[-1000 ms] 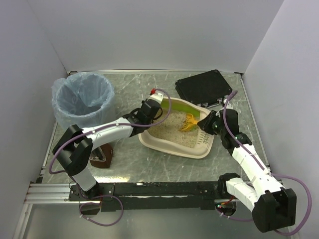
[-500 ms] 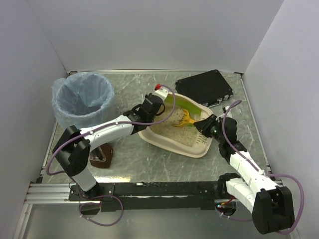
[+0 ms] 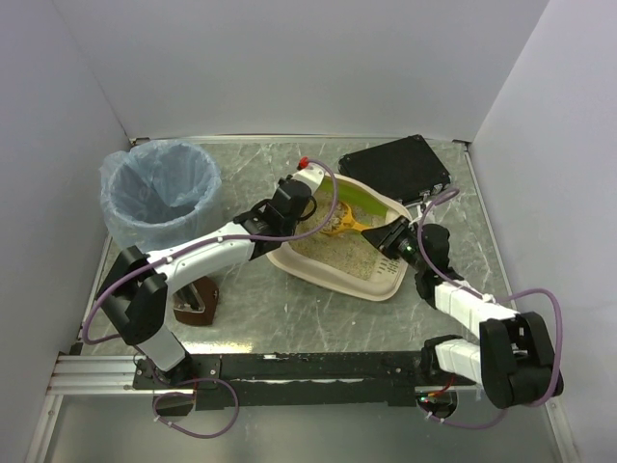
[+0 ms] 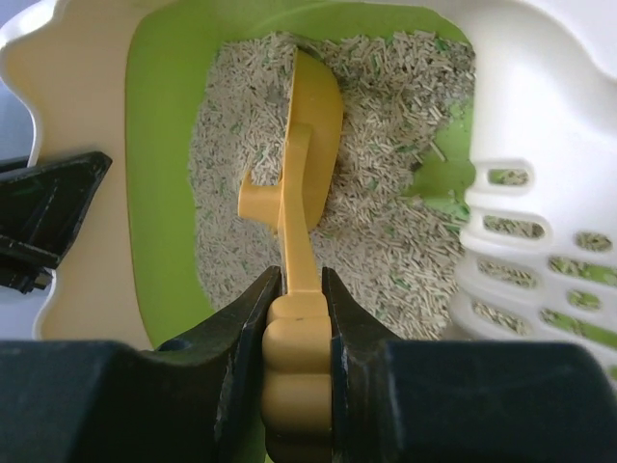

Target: Clean the litter box

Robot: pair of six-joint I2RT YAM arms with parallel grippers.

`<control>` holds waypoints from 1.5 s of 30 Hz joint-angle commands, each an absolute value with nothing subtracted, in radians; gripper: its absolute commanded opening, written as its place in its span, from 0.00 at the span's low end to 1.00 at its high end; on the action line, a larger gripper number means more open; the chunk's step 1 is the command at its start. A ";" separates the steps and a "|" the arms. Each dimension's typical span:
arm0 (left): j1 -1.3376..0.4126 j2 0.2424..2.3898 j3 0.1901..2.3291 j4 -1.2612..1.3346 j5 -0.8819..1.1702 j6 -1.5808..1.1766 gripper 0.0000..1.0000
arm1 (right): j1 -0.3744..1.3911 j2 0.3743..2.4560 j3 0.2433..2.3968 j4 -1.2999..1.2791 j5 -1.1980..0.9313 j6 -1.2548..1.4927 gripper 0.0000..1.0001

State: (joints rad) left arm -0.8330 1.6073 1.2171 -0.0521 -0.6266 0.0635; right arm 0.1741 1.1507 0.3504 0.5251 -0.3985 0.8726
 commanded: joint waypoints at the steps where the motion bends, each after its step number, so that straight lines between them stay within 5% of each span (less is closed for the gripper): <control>1: -0.891 1.519 1.365 0.238 -0.534 0.009 0.01 | 0.213 1.229 0.344 0.610 -0.394 0.897 0.00; 19: -0.902 1.486 1.301 0.215 -0.567 -0.092 0.01 | 0.321 1.474 0.508 0.883 -0.413 1.003 0.00; 24: -0.890 1.488 1.301 0.155 -0.687 -0.130 0.01 | 0.316 1.462 0.502 0.913 -0.445 1.037 0.00; 30: -0.737 1.414 1.137 0.156 -0.549 -0.285 0.01 | 0.258 1.405 0.462 0.907 -0.482 1.063 0.00; 45: -0.684 1.410 1.034 0.135 -0.560 -0.368 0.01 | 0.192 1.408 0.396 1.084 -0.603 1.218 0.00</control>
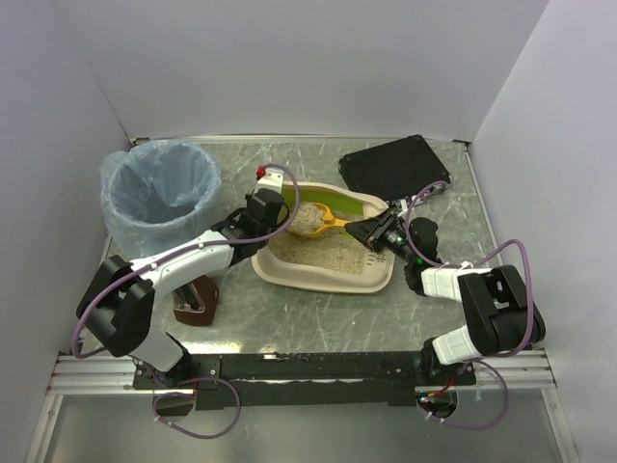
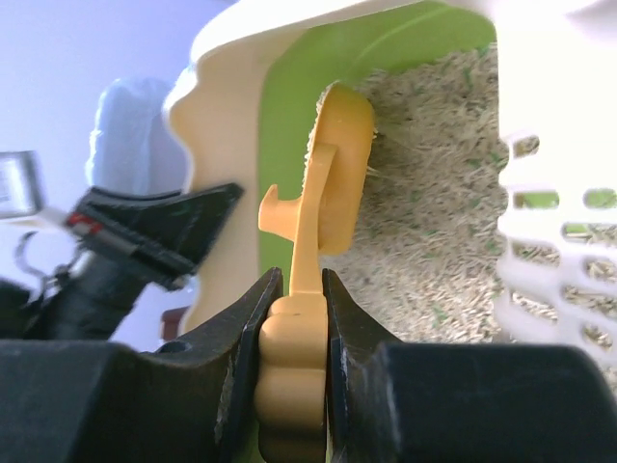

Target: Clean the litter box

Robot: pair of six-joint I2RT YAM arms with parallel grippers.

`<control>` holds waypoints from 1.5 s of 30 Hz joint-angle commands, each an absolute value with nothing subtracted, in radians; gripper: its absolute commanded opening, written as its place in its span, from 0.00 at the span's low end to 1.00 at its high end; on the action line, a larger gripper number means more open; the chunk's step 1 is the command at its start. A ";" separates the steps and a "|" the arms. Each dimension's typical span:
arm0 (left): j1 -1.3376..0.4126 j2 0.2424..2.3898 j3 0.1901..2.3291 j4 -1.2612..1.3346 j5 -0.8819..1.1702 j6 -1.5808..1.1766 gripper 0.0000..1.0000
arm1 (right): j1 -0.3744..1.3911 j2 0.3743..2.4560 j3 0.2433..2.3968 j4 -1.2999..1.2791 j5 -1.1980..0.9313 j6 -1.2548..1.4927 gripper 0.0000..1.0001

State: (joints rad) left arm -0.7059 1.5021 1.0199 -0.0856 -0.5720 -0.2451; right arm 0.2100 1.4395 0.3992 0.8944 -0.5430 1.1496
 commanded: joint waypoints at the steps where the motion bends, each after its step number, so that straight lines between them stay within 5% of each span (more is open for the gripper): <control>1: -0.683 1.408 1.028 0.146 -0.557 -0.376 0.01 | 0.183 1.395 0.393 1.085 -0.606 1.219 0.00; 12: -0.612 1.364 0.904 0.253 -0.364 -0.408 0.01 | 0.065 1.253 0.330 1.071 -0.722 1.265 0.00; 29: -0.592 1.399 0.903 0.296 -0.253 -0.393 0.01 | -0.034 1.448 0.259 1.632 -0.896 1.637 0.00; 37: -0.592 1.397 0.902 0.299 -0.212 -0.370 0.01 | -0.044 1.330 0.258 1.516 -0.903 1.517 0.00; 45: -0.580 1.446 0.962 0.307 -0.008 -0.175 0.01 | -0.117 0.939 0.271 0.800 -0.973 1.128 0.00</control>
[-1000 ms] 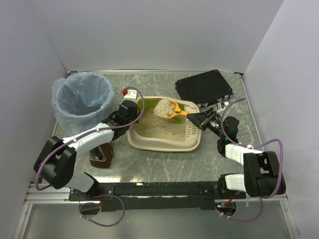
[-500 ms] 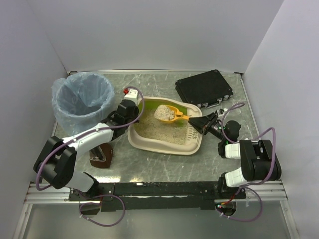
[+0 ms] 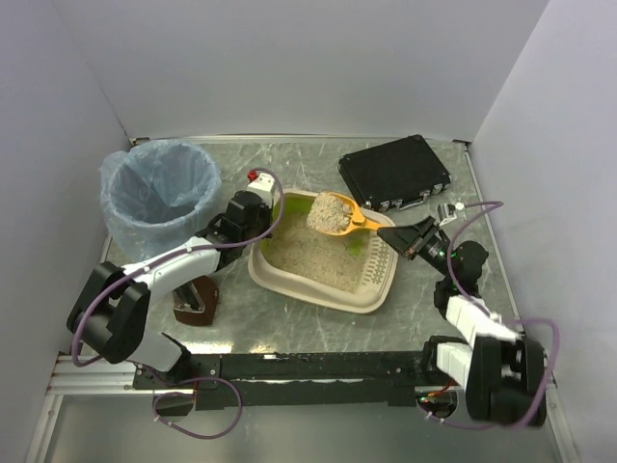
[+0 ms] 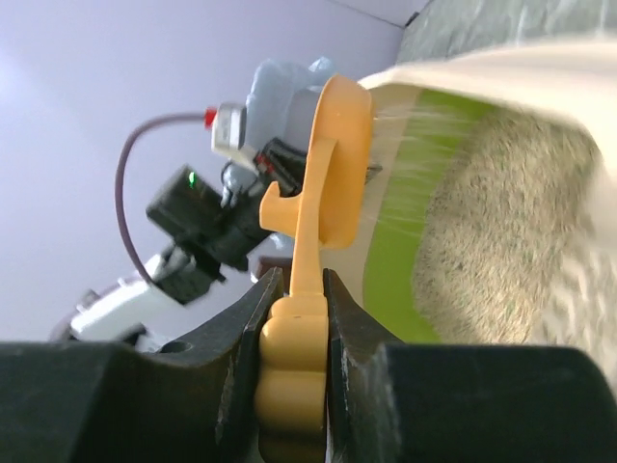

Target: Clean the litter box

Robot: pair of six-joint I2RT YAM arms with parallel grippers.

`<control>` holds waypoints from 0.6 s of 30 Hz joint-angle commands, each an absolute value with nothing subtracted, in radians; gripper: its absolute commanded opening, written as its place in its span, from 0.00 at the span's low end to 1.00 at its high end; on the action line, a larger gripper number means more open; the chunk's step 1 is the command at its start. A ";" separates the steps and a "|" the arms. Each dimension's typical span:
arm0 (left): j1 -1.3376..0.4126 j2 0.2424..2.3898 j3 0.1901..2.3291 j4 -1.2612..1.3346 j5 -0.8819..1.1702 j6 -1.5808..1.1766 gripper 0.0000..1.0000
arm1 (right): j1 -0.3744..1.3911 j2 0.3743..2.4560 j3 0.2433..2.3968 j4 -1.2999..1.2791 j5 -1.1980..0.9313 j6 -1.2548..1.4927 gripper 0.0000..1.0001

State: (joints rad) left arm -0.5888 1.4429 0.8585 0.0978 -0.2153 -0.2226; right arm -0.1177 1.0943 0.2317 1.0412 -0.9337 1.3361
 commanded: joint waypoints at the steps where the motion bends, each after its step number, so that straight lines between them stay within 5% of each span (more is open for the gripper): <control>1: -0.575 1.483 0.982 0.304 0.030 -0.154 0.01 | -0.117 0.910 0.275 0.742 -0.963 1.086 0.00; 8: -0.535 1.644 1.175 0.235 0.193 -0.066 0.01 | -0.107 0.861 0.195 0.808 -0.944 1.175 0.00; 14: -0.532 1.635 1.149 0.250 0.284 -0.057 0.01 | -0.100 0.953 0.153 1.032 -0.903 1.324 0.00; 18: -0.531 1.631 1.141 0.239 0.278 -0.087 0.06 | -0.101 0.943 0.123 0.960 -0.894 1.359 0.00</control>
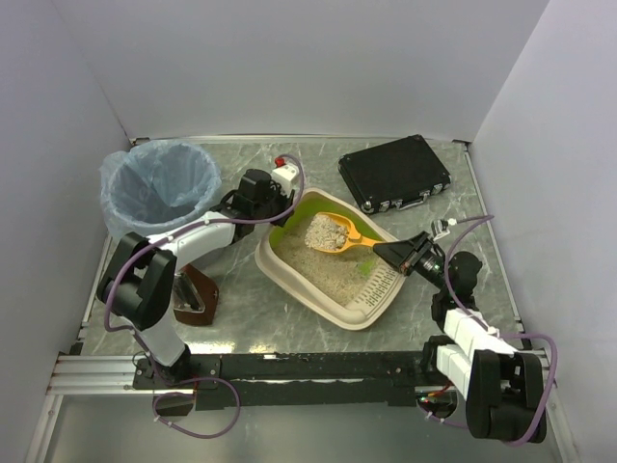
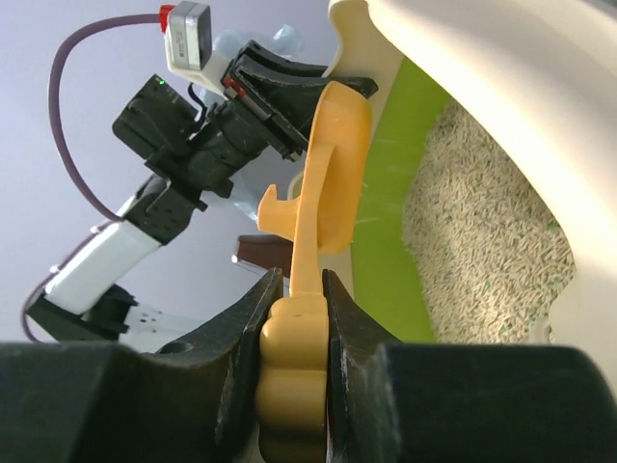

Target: Clean the litter box

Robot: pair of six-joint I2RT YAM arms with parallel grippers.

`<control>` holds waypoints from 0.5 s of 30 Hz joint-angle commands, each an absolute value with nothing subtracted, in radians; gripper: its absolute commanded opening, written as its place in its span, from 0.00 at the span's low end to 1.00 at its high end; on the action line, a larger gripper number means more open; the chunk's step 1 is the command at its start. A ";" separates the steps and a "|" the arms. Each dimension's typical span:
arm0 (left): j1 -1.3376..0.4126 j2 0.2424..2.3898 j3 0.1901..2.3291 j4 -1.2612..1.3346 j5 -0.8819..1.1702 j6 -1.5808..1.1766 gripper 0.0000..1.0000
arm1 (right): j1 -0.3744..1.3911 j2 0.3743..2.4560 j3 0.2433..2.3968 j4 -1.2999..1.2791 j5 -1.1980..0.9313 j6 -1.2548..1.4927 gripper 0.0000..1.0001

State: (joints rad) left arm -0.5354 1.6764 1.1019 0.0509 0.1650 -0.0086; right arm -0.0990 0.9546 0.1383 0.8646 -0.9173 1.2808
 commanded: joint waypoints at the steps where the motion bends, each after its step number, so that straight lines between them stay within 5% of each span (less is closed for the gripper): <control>1: -0.531 1.631 1.140 0.244 0.275 -0.095 0.08 | -0.100 0.954 0.124 0.985 -0.887 1.376 0.00; 4: -0.531 1.637 1.137 0.258 0.240 -0.107 0.14 | -0.126 0.999 0.083 1.237 -0.920 1.546 0.00; 9: -0.526 1.643 1.137 0.271 0.218 -0.135 0.39 | -0.184 0.973 0.061 1.100 -1.002 1.490 0.00; 15: -0.525 1.614 1.140 0.265 0.207 -0.132 0.59 | -0.202 1.037 0.064 1.233 -1.035 1.525 0.00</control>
